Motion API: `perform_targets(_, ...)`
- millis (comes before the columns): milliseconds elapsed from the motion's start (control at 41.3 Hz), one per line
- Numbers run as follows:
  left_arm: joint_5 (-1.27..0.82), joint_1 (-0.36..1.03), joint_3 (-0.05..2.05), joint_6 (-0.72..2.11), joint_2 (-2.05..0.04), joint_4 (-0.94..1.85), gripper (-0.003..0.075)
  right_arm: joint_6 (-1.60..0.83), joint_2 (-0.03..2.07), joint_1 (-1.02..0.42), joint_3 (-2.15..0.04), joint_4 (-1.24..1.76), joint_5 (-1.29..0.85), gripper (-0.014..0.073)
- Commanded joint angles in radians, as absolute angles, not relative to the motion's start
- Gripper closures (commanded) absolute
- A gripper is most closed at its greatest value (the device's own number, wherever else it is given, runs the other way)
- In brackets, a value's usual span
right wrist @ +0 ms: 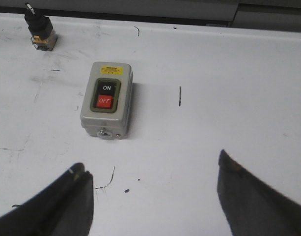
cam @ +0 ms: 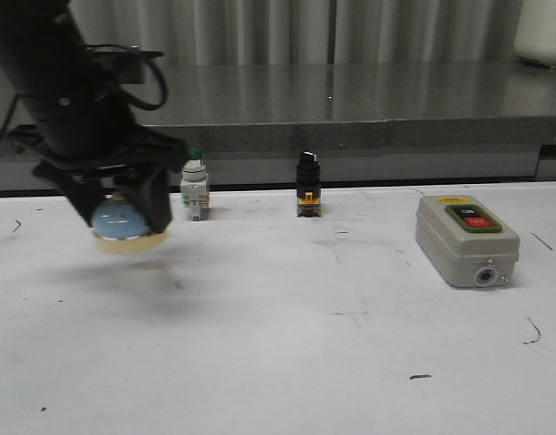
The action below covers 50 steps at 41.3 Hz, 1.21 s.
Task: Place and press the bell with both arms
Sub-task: 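Carry the bell with the left gripper toward the table centre, then set the bell down, open the left gripper and lift away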
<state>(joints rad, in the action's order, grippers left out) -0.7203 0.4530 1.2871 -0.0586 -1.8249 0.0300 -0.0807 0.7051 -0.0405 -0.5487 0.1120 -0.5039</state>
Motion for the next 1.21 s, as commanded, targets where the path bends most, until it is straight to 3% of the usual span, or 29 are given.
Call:
perform_targets(0,-0.686,0.544,1.354,-0.055,-1.788,0.041,0.0352,-0.089,0.708,-0.033,-0.582,0.108,-0.439,0.0046)
perform_targets(218,-0.690,0.641,1.481,-0.033,-1.907,0.036,0.0352,-0.089,0.708,-0.033,-0.582,0.108,-0.439,0.0046)
perform_targets(679,-0.687,0.653,1.574,-0.033,-2.046,0.036,0.0351,-0.089,0.708,-0.033,-0.582,0.109,-0.439,0.0046)
perform_targets(751,-0.694,0.653,1.574,-0.033,-2.052,0.036,0.0311,-0.089,0.708,-0.033,-0.582,0.109,-0.439,0.0046)
perform_targets(921,-0.701,0.653,1.574,-0.033,-2.052,0.036,0.0105,-0.089,0.708,-0.033,-0.582,0.109,-0.439,0.0046)
perform_targets(1188,-0.757,0.653,1.572,-0.033,-1.965,0.056,0.0101,-0.089,0.708,-0.033,-0.582,0.109,-0.439,0.0046)
